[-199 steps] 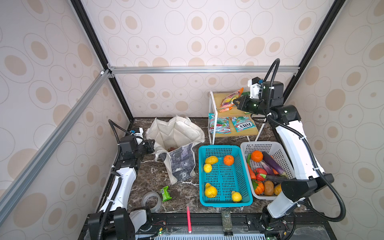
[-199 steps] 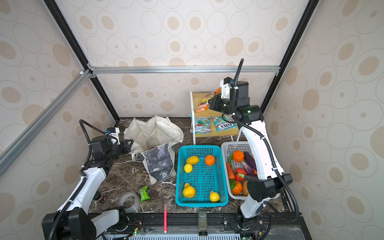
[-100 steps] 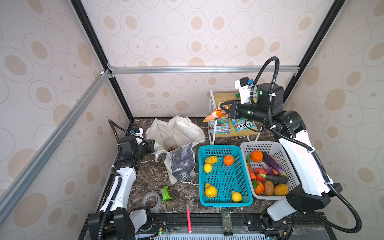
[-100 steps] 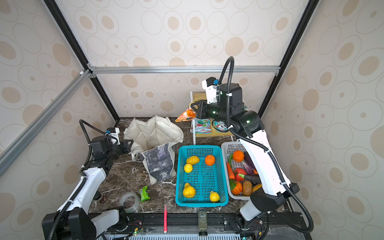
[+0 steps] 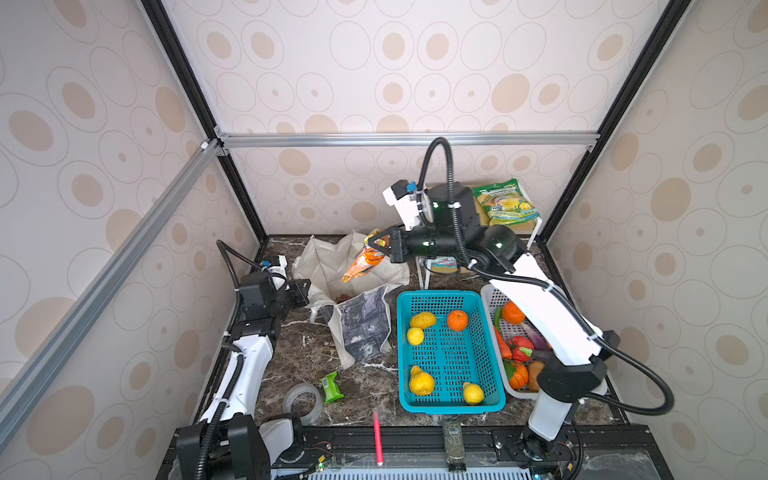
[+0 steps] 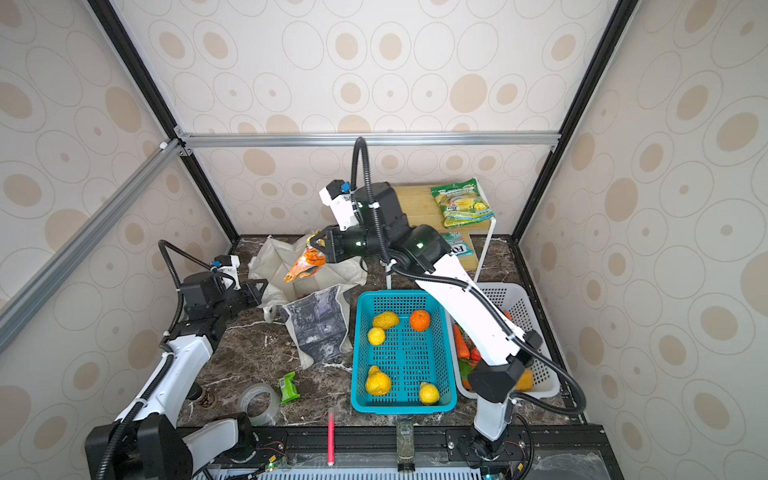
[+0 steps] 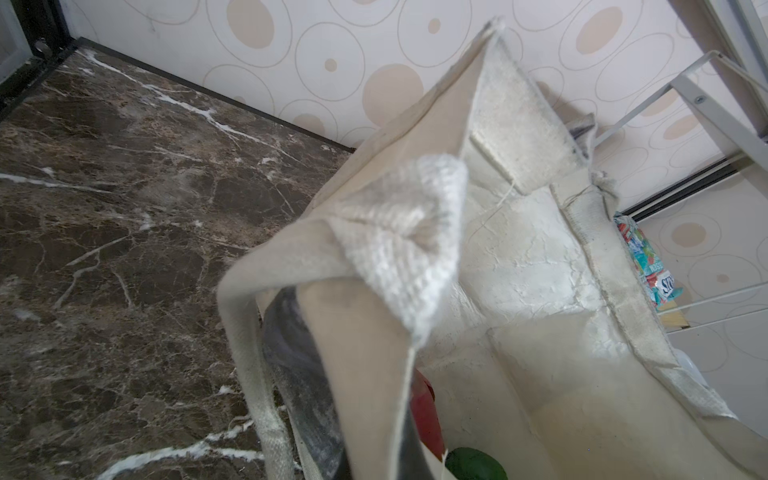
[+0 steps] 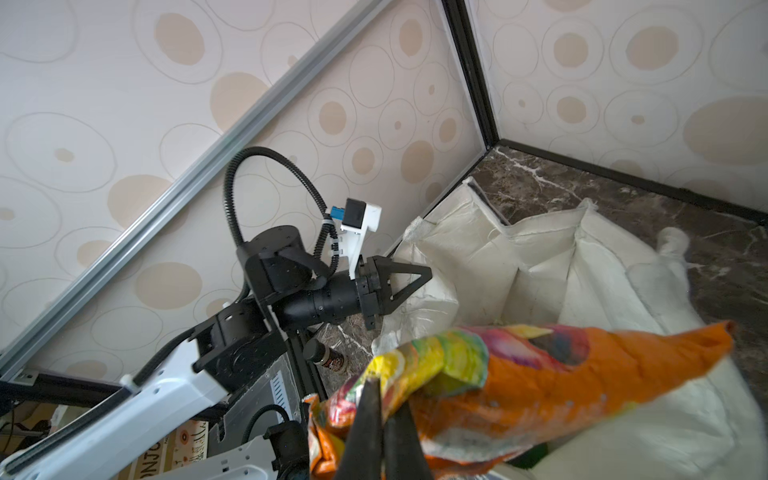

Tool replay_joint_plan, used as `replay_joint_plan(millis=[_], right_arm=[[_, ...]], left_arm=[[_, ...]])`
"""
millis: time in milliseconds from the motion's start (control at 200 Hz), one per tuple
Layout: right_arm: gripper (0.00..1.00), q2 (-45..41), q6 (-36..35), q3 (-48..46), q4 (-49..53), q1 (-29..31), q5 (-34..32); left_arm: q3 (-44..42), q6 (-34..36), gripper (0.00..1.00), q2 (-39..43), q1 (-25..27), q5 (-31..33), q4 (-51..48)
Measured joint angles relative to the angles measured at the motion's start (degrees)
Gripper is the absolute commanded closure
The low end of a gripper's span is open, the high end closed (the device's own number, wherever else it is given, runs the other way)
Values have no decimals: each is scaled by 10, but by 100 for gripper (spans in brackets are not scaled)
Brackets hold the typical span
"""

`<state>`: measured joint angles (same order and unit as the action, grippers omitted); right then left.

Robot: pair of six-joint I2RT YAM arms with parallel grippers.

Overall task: Place the food into the grocery bag and tie it
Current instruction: 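Carry the orange candy bag with the right gripper into the tote bag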

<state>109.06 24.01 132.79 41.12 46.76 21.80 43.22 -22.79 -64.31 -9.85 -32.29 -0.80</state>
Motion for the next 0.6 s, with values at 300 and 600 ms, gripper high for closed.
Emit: replay_joint_plan(millis=[300,600], right_arm=[[100,187,5,113,8,2,18],[100,268,-36,108,-4,1,-51]], left_arm=[[-2,-3,100,-2,0,-11,7],[-7,-4,100,-1,0,-14,12]])
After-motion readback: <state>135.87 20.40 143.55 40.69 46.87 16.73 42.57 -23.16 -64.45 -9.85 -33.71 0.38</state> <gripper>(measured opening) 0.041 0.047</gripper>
